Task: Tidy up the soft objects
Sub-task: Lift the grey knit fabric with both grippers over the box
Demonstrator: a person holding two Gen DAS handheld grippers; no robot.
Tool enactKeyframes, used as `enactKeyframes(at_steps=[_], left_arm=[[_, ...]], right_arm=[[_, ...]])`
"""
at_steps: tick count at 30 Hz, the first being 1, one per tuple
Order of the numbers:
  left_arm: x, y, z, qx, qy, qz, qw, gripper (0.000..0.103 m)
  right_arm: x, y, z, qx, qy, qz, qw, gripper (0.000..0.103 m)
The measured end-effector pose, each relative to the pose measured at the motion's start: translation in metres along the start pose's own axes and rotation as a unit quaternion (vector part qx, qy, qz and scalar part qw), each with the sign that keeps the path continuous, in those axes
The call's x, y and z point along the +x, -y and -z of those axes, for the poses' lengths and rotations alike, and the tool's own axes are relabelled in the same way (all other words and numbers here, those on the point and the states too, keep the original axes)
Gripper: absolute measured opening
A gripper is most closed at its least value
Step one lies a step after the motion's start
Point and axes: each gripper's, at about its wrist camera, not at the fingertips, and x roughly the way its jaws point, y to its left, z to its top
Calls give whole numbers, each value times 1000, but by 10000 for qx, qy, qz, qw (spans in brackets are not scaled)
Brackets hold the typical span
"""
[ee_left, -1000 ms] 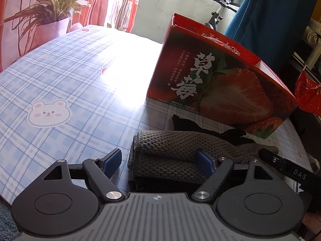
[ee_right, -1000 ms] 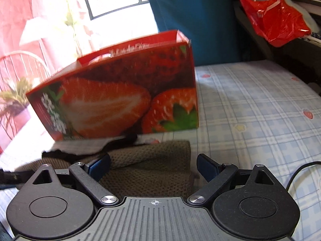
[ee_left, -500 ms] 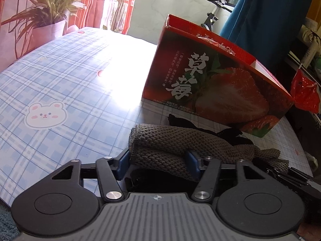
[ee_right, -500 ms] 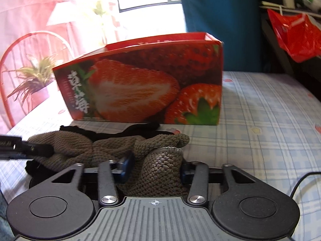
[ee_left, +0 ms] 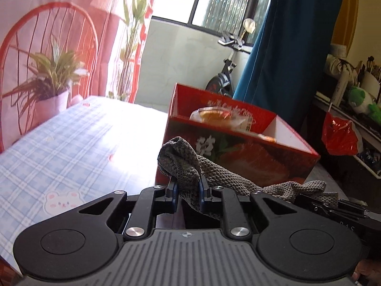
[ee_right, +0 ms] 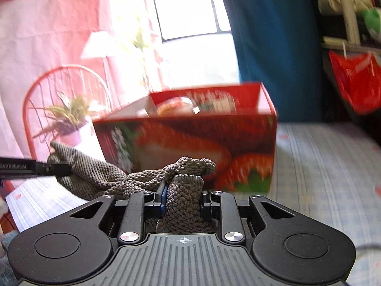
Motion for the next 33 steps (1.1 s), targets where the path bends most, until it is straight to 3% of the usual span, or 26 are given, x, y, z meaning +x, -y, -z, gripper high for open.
enactKeyframes(at_steps=[7,11,15,20,25,27,30,33], left_arm=[[-11,20,-63,364,778,454,9953,17],[9,34,-97,461,801,647,9936,17],[43,45,-117,751,746,564,9928,17],[100,56,-123,1082,236,415,9930,17],[165,57,-113,1133,-818,490,9890,16],[187,58,-105,1254,-1245,444,9833,16],[211,65,-94,1651,-1794,391,9690,16],[228,69,-88,1947,-2072,258,9584,16]], right_arm=[[-3,-6,-63,-438,364,-32,9984,21],[12,3,-103,-438,368,26,9984,21],[38,14,-135,-499,297,207,9981,21],[89,24,-153,-532,0,514,9973,21],[134,23,-147,-630,-593,600,9944,22],[153,27,-141,-468,-1160,481,9910,22],[172,28,-130,-518,-1639,524,9837,21],[183,32,-125,-301,-1888,419,9807,22]])
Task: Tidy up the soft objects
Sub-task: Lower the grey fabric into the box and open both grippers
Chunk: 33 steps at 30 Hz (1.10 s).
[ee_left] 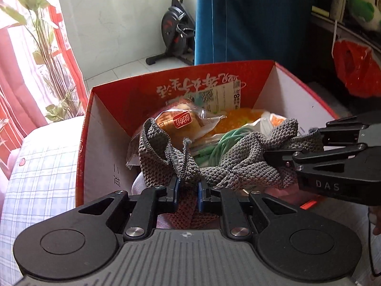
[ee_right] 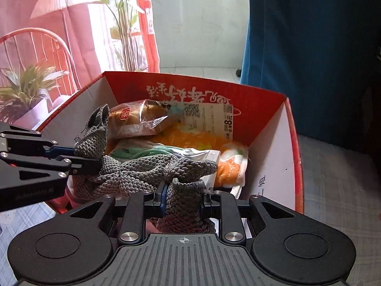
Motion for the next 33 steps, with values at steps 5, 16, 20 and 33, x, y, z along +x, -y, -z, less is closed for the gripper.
enactKeyframes(at_steps=[5,16,20,33], left_arm=[[16,-3,-7,175,-336,-60,9993,16],[26,0,-6,137,-486,-60,9987,16],[15,3,-4,241,-263,-105,9993,18],[-68,-14,-8,-4,742,16,9972,66]], right_arm=[[13,4,-7,154,-384,-186,9990,21],[20,10,-6,333,-513,-216,9979,22],[18,8,-4,310,-400,-155,9986,22],[-24,13,-1,309,276,66,9991,53]])
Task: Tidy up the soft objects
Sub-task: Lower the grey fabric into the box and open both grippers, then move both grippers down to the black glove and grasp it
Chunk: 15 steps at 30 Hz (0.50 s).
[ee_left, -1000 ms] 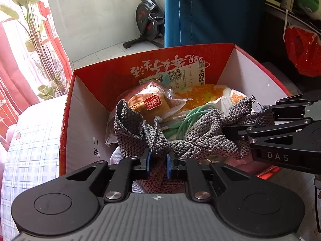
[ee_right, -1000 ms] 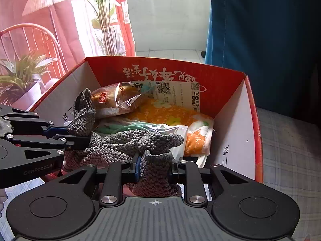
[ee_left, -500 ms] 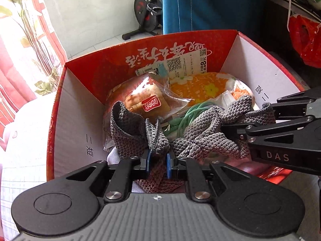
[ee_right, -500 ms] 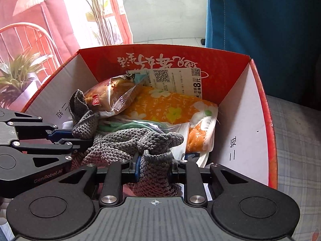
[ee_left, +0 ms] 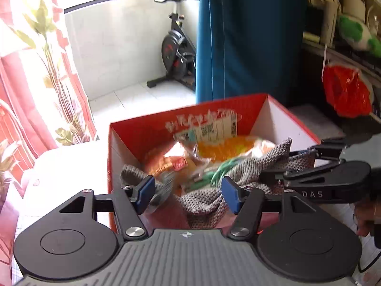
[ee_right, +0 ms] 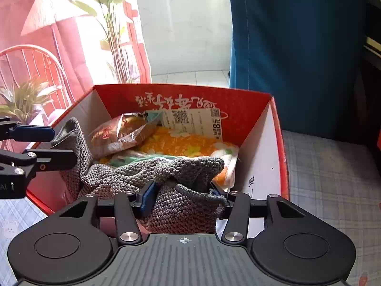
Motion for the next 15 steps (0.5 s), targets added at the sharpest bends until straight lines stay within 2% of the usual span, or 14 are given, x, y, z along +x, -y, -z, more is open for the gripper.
enactKeyframes(at_steps=[4,7,15], left_arm=[[-28,-1,-1,-95,334,-98,9993,77],[-46,4,8,-159,483,-93,9987,77],[-84,8,64,-603,633,-40,9962,77]], right_arm=[[-28,-2,7,-275,466,126,9985,67],[-49,-6,19,-426,778,132,9960,68],[-92,-9,61,107,1304,-237,9911,68]])
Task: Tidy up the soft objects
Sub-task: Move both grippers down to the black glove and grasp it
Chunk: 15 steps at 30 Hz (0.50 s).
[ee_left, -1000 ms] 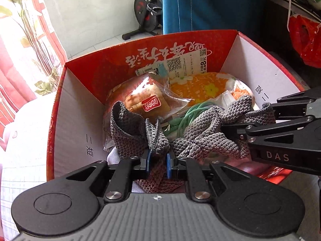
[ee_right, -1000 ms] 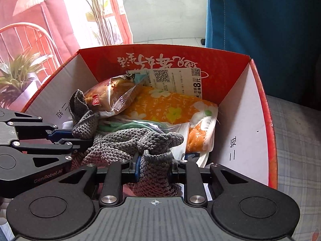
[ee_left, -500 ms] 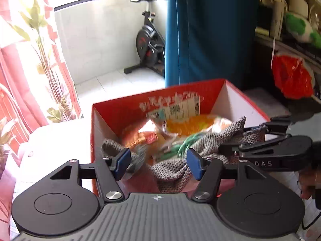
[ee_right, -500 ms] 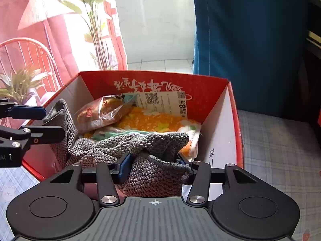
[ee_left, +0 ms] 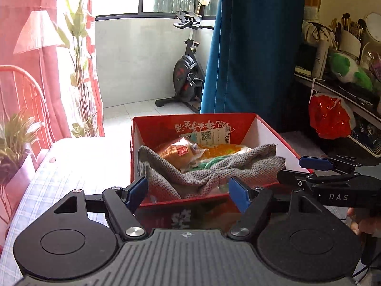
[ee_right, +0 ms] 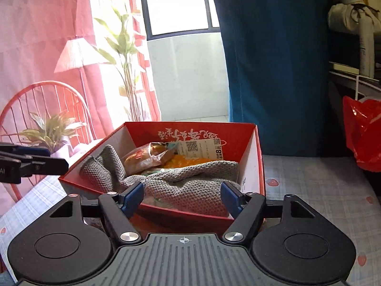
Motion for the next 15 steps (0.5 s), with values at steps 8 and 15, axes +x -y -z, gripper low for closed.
enactKeyframes(at_steps=[8,15], left_arm=[[-11,0,70,-166,-323,-46,9993,77],[0,-6,112,-474,-710,-129,9963,77]], right_arm=[[-18,-12,62,21,-395,-198,9990,68],[-23,-22,120,-240,-908,-76,9956,68]])
